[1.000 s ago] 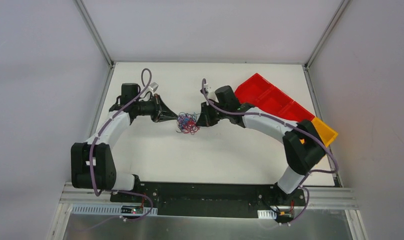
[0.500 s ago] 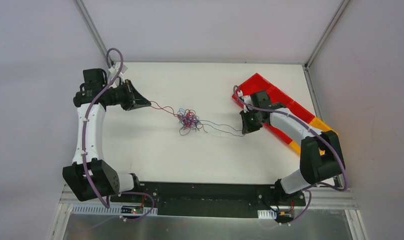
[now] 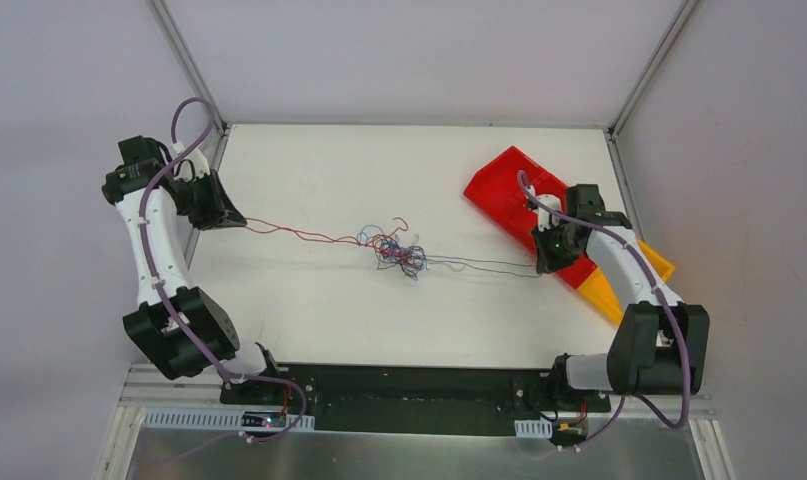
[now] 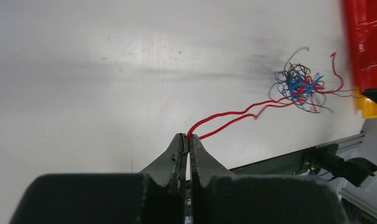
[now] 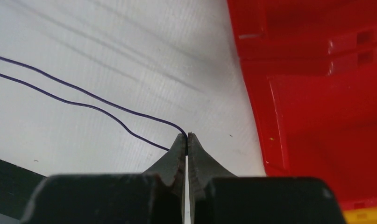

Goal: Untangle the cables

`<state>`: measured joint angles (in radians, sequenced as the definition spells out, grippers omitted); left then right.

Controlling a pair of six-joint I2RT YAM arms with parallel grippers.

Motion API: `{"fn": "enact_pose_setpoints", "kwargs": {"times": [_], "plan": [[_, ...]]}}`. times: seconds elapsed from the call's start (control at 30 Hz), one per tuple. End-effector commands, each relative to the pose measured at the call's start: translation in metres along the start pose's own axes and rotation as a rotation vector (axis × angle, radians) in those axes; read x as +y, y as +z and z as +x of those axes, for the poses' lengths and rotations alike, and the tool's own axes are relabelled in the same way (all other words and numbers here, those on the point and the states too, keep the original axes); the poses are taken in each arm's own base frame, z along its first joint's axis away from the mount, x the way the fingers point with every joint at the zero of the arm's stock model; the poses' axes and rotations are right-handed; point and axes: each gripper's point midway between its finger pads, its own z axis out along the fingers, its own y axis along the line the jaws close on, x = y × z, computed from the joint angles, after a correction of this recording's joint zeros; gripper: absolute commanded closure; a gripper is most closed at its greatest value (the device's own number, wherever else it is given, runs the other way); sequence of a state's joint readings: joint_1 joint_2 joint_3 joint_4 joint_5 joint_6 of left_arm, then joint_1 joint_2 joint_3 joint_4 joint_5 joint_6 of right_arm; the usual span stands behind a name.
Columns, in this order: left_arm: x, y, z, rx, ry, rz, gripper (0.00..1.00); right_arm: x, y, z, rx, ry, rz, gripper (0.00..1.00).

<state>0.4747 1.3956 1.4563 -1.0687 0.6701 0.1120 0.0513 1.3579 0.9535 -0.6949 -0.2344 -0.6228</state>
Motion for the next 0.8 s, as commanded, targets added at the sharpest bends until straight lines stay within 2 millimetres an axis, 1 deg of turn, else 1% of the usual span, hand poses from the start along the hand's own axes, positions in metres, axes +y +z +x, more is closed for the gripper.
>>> {"fn": "enact_pose_setpoints", "kwargs": {"times": [0.0,0.13,0.2,0.3,0.33,0.43,0.47,0.53,0.6,0.7,0.77], "plan": [[0.059,-0.016,-0.009,0.045,0.141,-0.236,1.0,-0.022,-0.018,0.03,0.06,-0.07,0.05,1.0],[0.089,-0.01,-0.009,0.105,0.155,-0.314,1.0,-0.029,-0.027,0.04,0.06,-0.047,0.054,1.0],[0.114,-0.012,-0.007,0.14,0.158,-0.418,1.0,-0.031,-0.031,0.043,0.061,-0.043,0.058,1.0],[0.143,-0.013,-0.006,0.163,0.147,-0.493,1.0,-0.037,-0.036,0.051,0.062,-0.039,0.066,1.0],[0.151,-0.013,-0.005,0.173,0.15,-0.519,1.0,-0.039,-0.036,0.054,0.062,-0.041,0.068,1.0],[0.165,-0.01,-0.002,0.191,0.172,-0.558,1.0,-0.042,-0.041,0.056,0.053,-0.035,0.079,1.0],[0.167,-0.009,-0.001,0.199,0.178,-0.561,1.0,-0.041,-0.043,0.054,0.046,-0.032,0.076,1.0],[0.161,-0.002,0.004,0.22,0.205,-0.53,1.0,-0.035,-0.051,0.043,0.006,-0.012,0.048,1.0],[0.145,0.007,0.011,0.237,0.271,-0.481,1.0,-0.019,-0.062,0.023,-0.066,0.012,-0.026,1.0],[0.125,0.022,0.025,0.288,0.382,-0.462,1.0,-0.005,-0.079,-0.008,-0.162,0.023,-0.065,1.0],[0.125,0.027,0.029,0.297,0.381,-0.471,1.0,-0.003,-0.094,-0.03,-0.238,0.033,-0.059,1.0]]}}
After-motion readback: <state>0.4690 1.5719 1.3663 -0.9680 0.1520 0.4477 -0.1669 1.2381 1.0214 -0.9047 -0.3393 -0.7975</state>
